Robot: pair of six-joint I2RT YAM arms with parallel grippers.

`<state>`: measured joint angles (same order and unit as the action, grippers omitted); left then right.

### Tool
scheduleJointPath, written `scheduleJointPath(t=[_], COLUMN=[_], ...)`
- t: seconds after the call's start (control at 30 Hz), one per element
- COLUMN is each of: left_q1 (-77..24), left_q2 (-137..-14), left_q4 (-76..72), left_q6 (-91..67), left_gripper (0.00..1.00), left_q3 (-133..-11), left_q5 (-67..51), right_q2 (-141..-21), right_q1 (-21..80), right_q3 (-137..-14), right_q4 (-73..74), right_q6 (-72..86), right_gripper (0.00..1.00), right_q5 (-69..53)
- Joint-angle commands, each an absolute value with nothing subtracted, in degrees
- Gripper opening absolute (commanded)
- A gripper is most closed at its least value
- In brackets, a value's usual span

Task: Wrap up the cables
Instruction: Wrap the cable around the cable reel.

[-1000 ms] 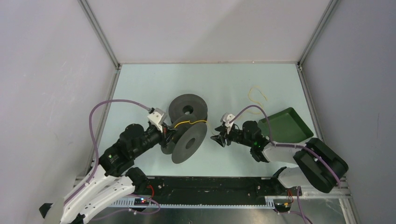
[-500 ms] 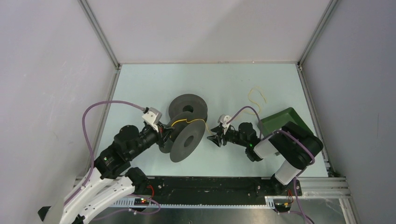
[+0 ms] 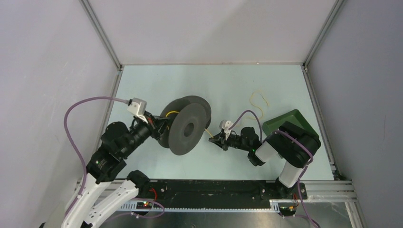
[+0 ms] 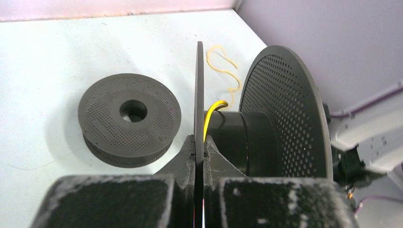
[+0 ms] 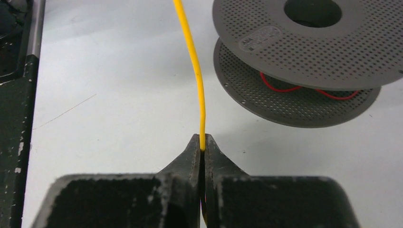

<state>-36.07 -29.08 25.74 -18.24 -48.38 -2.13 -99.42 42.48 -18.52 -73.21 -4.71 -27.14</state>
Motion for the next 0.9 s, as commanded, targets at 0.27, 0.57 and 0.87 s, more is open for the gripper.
scheduleJointPath(t=[0.27,0.57,0.87], left_q1=[-23.4,-23.3,-26.1], left_q2=[-30.3,-31.4,-36.0], left_q4=[15.3,15.0,18.8], left_q6=[-34.0,-34.9,-26.9], left_gripper=[0.00,0.00,0.00], left_q3=[-51.8,-48.6,-49.5], left_q5=[5.1,19.1,24.8], right_q2=[-82.0,-76.5,-83.8], right_q1=[57.2,75.7,84.1], right_q3=[-20.3,-28.3,-38.4], right_q4=[-58.2,-44.3,-48.5], right_q6=[-13.2,-33.2,-56.5], right_gripper=[0.00,0.00,0.00], right_q5=[-6.0,23.3,35.5])
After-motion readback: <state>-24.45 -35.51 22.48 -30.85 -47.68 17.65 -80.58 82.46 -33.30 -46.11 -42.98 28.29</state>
